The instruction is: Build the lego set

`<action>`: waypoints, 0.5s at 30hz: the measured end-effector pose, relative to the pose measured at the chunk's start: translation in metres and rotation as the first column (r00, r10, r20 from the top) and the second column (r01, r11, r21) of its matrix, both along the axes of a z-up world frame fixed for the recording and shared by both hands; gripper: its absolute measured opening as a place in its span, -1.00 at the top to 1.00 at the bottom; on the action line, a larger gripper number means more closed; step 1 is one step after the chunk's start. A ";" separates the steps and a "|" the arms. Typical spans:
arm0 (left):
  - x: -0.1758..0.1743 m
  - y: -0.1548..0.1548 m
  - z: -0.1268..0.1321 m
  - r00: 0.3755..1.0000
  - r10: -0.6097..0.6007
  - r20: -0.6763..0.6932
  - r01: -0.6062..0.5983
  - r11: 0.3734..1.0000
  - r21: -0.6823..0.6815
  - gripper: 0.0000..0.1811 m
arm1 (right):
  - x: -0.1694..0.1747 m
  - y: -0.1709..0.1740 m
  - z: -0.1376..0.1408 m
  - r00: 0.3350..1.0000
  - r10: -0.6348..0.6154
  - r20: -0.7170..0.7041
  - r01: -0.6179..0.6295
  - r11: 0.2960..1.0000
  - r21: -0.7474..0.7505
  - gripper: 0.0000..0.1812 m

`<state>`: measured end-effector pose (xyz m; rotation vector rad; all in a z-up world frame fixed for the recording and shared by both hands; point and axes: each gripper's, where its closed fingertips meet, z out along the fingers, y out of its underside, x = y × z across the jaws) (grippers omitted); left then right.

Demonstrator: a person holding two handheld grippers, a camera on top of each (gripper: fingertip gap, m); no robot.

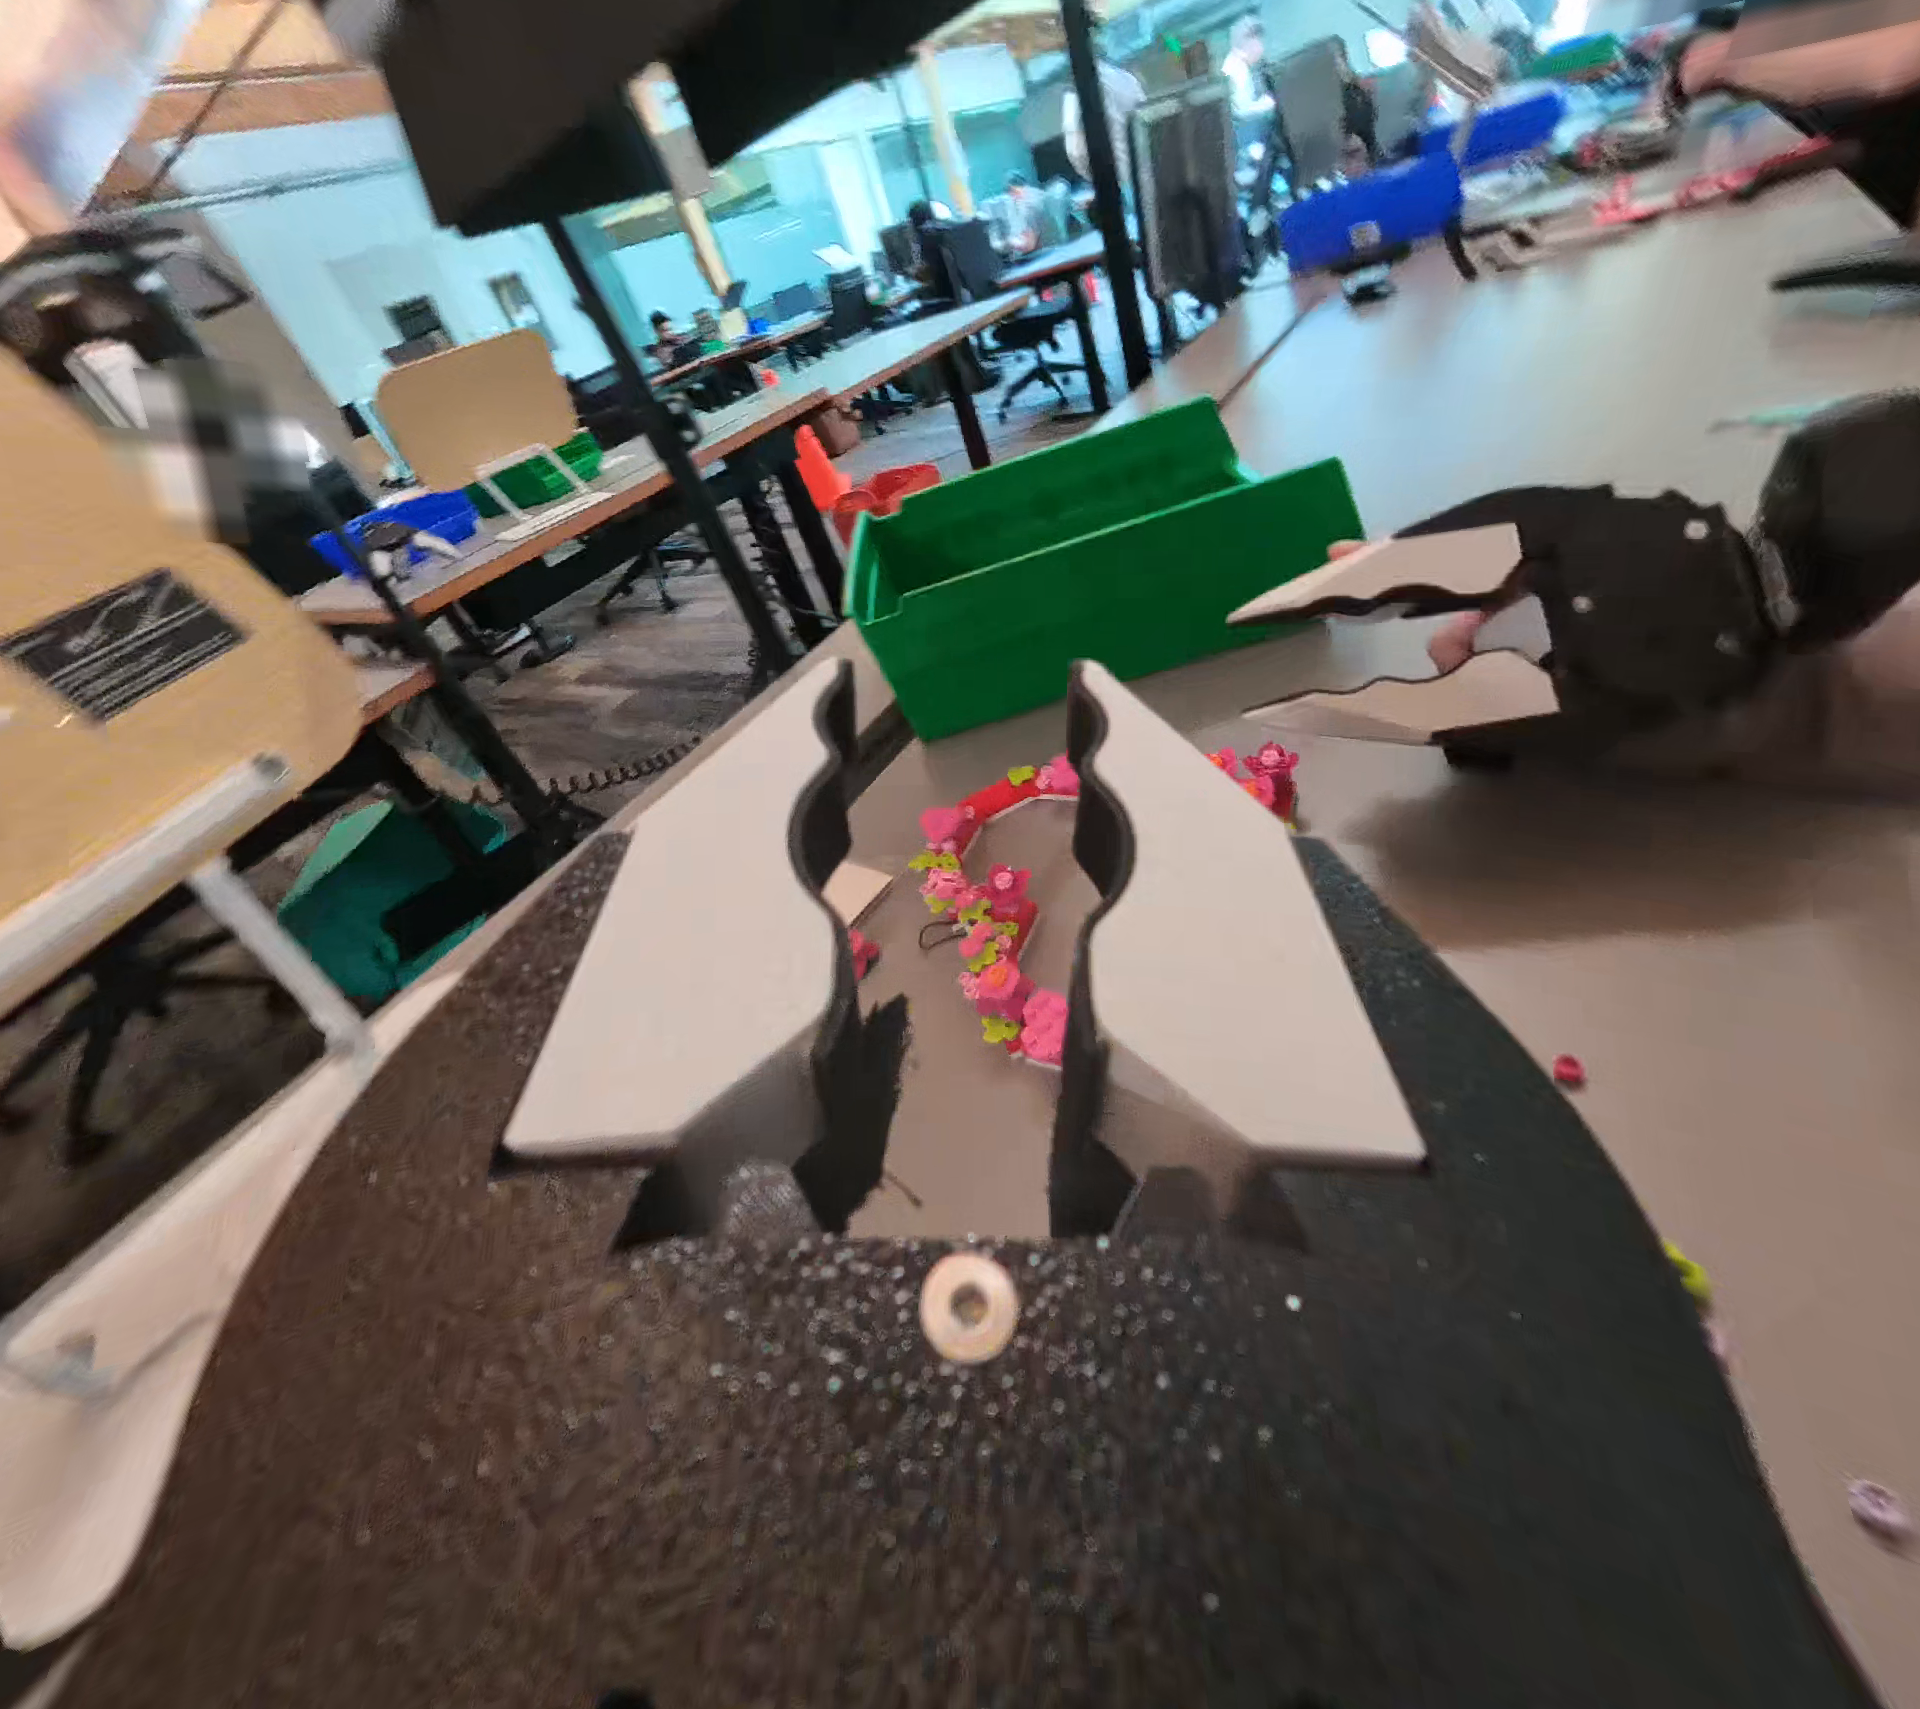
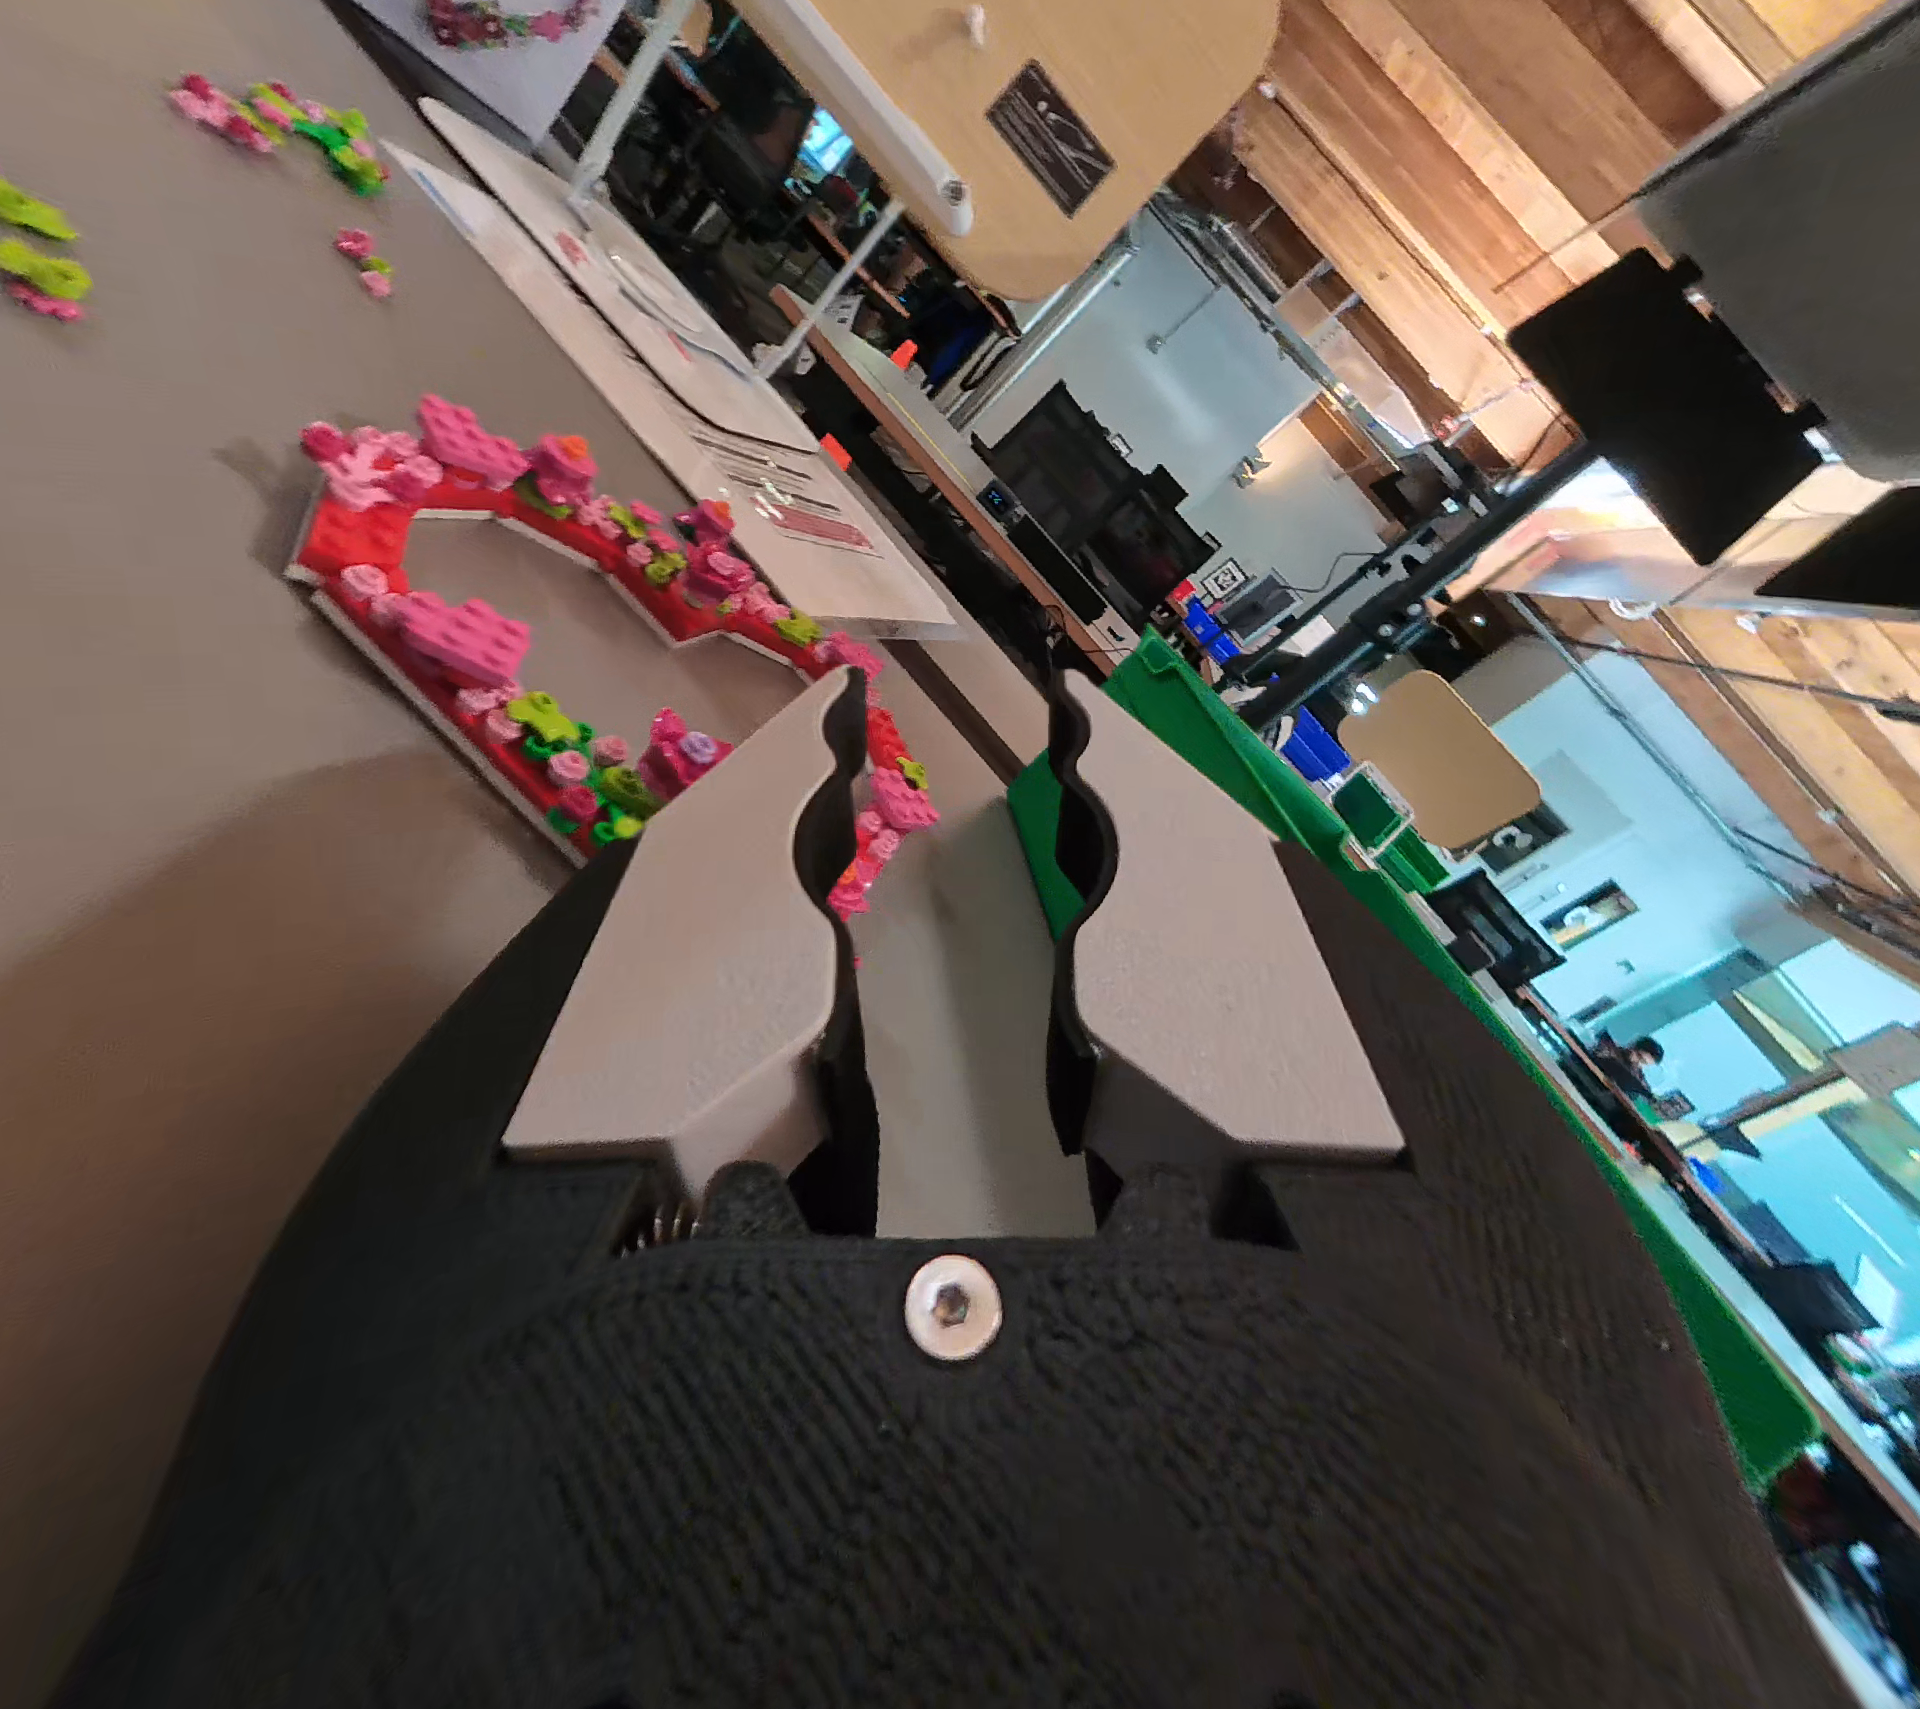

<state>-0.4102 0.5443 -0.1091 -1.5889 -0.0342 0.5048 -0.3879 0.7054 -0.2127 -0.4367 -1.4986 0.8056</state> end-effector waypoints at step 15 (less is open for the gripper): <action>0.016 -0.056 -0.125 0.966 0.158 0.204 -0.077 0.931 -0.357 0.51 | -0.013 0.053 0.017 0.979 -0.200 -0.048 0.189 0.968 -0.163 0.69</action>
